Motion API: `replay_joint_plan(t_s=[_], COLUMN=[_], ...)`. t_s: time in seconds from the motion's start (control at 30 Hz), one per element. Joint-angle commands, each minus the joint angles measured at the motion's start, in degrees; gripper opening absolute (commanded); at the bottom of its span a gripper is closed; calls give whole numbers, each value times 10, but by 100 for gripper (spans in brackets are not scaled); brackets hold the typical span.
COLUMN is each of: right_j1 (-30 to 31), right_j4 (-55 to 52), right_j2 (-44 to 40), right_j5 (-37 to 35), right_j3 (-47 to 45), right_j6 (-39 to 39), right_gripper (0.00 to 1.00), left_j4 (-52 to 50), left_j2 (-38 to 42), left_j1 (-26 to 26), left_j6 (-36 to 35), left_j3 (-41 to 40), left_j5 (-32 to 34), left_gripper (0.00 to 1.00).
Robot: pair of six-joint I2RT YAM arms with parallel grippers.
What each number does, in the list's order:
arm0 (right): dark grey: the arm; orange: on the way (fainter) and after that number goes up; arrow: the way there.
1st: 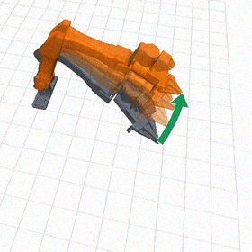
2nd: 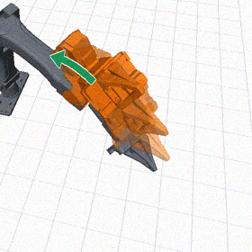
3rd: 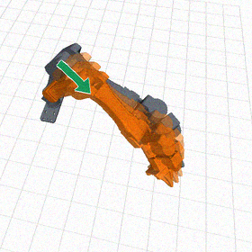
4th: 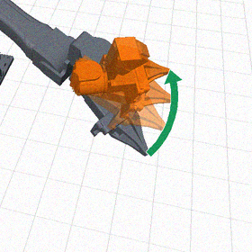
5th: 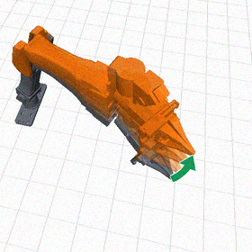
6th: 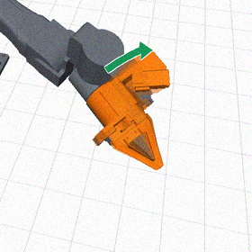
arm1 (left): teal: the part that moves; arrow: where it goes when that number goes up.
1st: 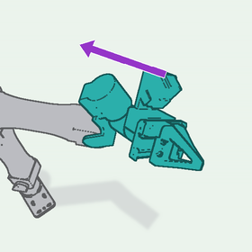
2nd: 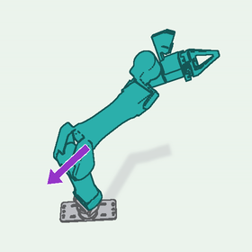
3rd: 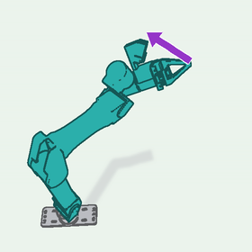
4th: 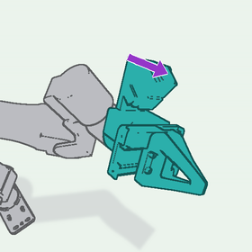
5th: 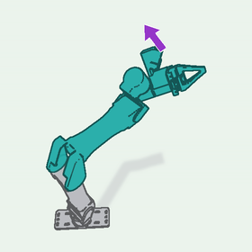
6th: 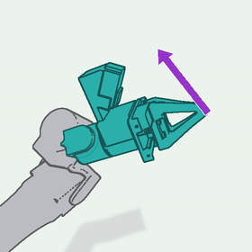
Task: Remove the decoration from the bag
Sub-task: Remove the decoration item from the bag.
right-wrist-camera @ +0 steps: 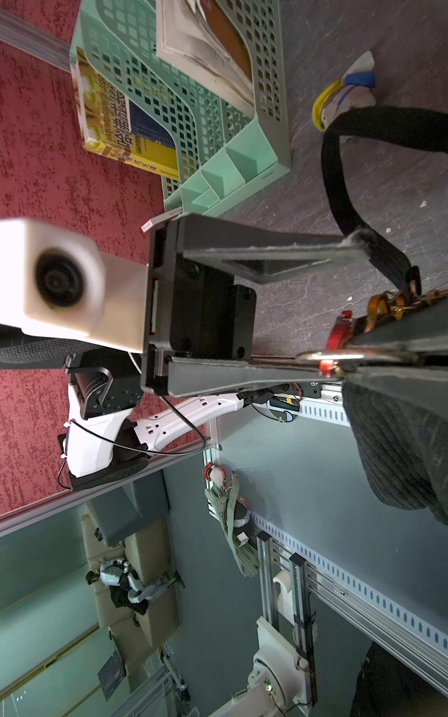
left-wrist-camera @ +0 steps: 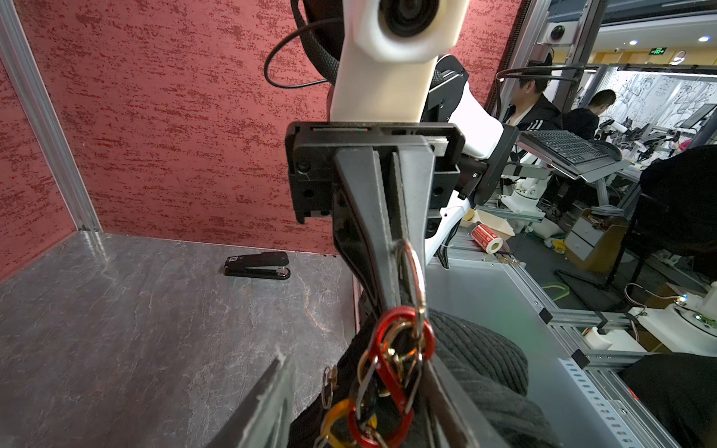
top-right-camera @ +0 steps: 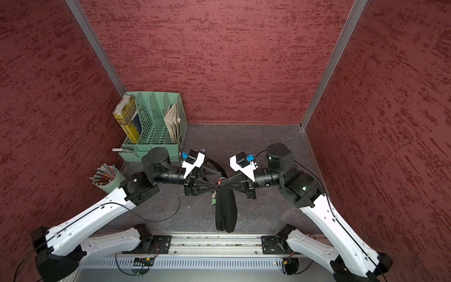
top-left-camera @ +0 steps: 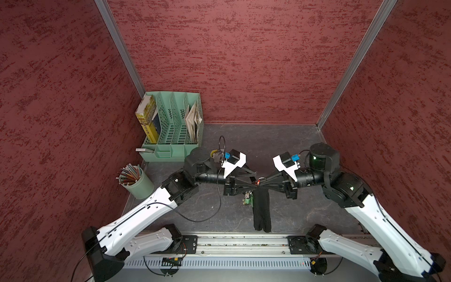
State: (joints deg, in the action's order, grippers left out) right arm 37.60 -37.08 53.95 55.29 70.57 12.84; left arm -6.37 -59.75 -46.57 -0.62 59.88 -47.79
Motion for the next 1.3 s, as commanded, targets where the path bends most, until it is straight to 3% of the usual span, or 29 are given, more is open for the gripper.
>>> replay_joint_plan(t_s=[0.0,0.33,0.57,0.73,0.87,1.27], right_j1=[0,0,0,0,0,0], right_j4=[26,27,24,20,13,-40], right_j2=[0,2,2,2,-3,-4], right_j5=[20,25,24,22,18,-53], right_j3=[8,12,15,18,19,23], right_j6=[-4,-3,-1,3,4,26], right_gripper=[0,0,0,0,0,0], left_j4=[12,2,-3,-5,-10,-104], left_j2=[-5,-8,-10,-10,-9,5], left_j1=[2,2,2,2,2,-17], left_j6=[4,-2,-7,-7,-1,96], left_j3=[1,5,9,9,10,59], left_j5=[-7,-20,-20,-16,2,225], left_gripper=[52,30,9,0,0,0])
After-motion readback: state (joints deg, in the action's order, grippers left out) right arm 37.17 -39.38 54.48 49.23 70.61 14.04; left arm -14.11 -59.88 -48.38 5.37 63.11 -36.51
